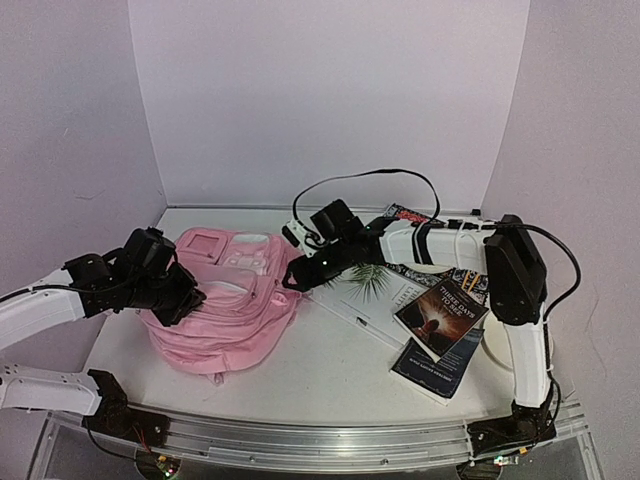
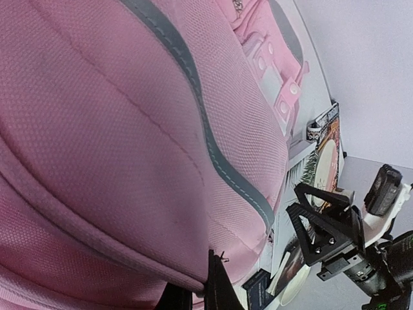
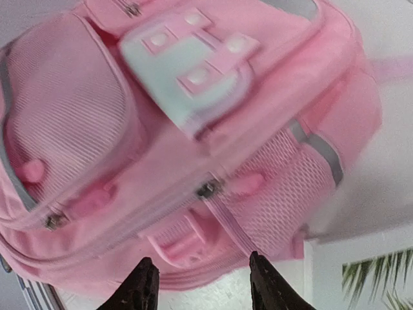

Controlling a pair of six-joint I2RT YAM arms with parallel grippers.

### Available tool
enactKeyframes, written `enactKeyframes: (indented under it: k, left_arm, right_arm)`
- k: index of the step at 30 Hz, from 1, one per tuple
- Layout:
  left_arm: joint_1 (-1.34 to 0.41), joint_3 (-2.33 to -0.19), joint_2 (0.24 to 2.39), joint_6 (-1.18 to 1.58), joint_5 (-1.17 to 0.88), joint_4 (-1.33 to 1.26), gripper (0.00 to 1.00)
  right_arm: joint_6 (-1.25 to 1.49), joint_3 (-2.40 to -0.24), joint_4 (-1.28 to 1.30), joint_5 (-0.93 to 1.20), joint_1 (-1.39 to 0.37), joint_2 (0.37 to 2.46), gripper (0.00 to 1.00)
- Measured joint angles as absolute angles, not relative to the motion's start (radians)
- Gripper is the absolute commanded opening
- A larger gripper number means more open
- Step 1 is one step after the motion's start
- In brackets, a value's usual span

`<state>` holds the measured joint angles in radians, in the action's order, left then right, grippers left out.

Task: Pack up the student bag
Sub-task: Put down the student bag at the center of the board.

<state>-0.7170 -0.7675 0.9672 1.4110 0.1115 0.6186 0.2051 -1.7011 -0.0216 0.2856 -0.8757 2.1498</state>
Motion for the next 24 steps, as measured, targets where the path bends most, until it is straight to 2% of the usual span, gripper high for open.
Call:
enactKeyframes:
  k: [5, 11, 15, 24]
  left_arm:
    - [-0.717, -0.725, 0.974, 1.405, 0.116, 0.594, 0.19]
    - [-0.717, -0.725, 1.006, 1.310, 0.117, 0.578, 0.54]
    - [-0.709, -0.807, 1.048, 1.199, 0.126, 0.632, 0.68]
    - [-0.546, -0.982, 1.193, 0.899, 0.153, 0.759, 0.84]
  right_arm:
    - [0.224, -1.525, -0.008, 0.214, -0.866, 2.060, 0.52]
    - [0.318, -1.392, -0.020, 0.166, -0.876, 1.973, 0.53]
    - [0.452, -1.316, -0.090, 0.175, -0.878, 1.944, 0.56]
    - [0.773, -1.162, -0.302, 0.243, -0.928, 1.937, 0.62]
